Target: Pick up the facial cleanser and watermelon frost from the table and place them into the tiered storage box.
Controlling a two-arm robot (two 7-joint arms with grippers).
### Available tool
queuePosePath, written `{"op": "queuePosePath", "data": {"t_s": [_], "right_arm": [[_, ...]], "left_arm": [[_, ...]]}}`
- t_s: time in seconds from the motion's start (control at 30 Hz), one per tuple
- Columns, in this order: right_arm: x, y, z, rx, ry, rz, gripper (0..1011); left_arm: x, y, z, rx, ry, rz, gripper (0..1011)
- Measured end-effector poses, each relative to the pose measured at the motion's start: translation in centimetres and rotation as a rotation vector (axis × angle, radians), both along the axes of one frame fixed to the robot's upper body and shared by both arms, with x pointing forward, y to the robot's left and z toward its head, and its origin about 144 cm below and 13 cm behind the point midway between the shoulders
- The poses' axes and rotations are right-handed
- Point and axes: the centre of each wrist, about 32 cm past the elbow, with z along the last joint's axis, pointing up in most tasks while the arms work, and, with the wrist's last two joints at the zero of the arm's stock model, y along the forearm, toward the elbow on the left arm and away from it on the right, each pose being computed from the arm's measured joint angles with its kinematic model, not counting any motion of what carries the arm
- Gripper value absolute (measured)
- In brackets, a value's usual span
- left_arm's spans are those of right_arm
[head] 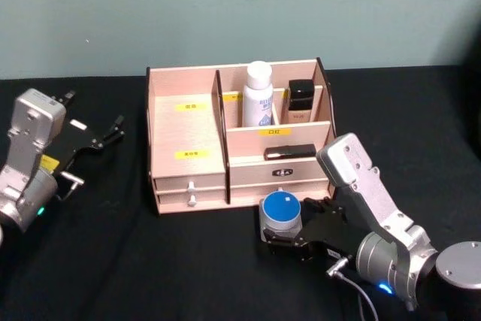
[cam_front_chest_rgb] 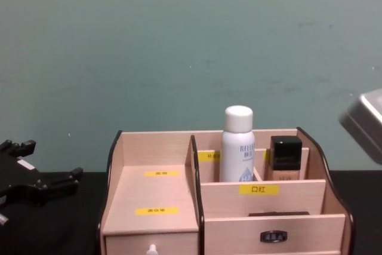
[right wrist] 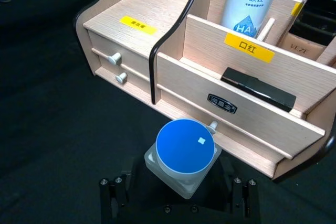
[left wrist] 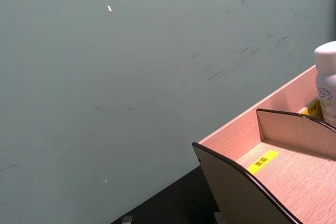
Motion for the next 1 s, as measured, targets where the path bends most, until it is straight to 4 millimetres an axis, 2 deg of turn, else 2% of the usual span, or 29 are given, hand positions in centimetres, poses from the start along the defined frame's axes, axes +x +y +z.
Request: {"op": "queuePosePath", "data": {"t_s": [1.0], "right_arm": [[1.6,0.9,-0.7,-0.021,-0.021,-0.004,1000]], "left_arm": [[0.0,0.0,0.0,0.0,0.0,0.0,1001]]}}
